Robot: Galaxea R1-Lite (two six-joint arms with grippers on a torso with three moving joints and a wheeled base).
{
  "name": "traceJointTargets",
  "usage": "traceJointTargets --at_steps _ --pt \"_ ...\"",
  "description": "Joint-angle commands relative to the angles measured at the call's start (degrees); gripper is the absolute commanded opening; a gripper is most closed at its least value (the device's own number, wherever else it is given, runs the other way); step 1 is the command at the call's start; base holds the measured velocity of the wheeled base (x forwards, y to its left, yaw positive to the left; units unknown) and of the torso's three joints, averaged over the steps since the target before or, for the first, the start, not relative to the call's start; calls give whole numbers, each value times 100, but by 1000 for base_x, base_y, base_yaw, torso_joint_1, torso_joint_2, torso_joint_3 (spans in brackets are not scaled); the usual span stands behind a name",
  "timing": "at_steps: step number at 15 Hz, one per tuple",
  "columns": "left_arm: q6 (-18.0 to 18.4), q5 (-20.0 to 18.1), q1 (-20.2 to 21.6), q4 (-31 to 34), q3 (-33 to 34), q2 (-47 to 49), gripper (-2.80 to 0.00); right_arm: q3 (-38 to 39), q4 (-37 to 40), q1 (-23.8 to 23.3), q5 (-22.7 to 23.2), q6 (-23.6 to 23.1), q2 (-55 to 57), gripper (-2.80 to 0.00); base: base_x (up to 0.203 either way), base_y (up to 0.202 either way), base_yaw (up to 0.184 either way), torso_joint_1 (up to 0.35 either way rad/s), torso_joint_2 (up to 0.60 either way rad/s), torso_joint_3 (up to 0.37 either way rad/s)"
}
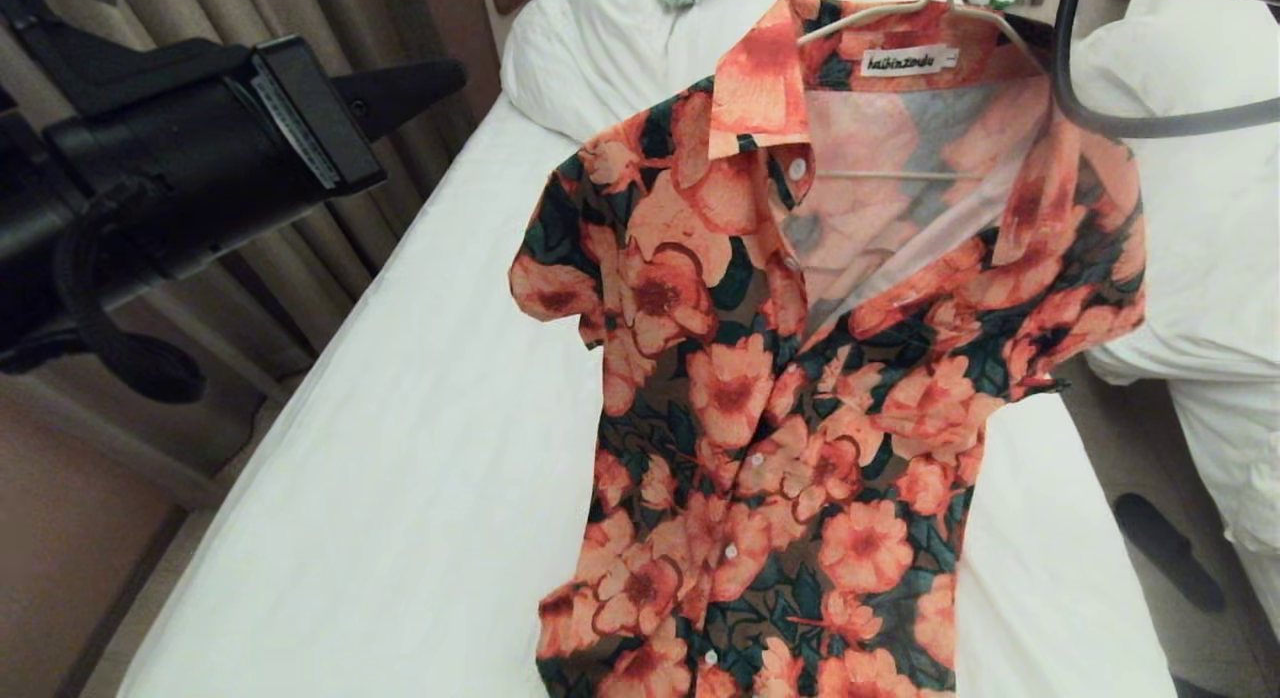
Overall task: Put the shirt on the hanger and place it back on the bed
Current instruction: Take the clothes hanger out of the clothes
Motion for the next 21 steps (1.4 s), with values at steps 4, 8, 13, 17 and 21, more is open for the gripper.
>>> traceJointTargets --at_steps 4,8,13,17,21 --pt "-9 1 -35 -39 0 -11 -280 -20 -13 4 167 -237 -15 -280 0 0 0 218 -585 -366" --pt "-9 1 -35 -39 -9 -10 -280 -2 -339 4 176 -254 30 -280 0 0 0 222 -545 -327" --pt "-35 45 -26 -74 -9 -10 -280 -11 -362 4 170 -254 12 -280 0 0 0 152 -359 -207" --pt "-38 45 -26 -74 -1 7 -280 -11 -453 1 176 -262 -18 -280 0 0 0 143 -336 -195" --pt "-44 45 -26 -74 0 16 -280 -20 -529 8 180 -263 -41 -280 0 0 0 133 -316 -175"
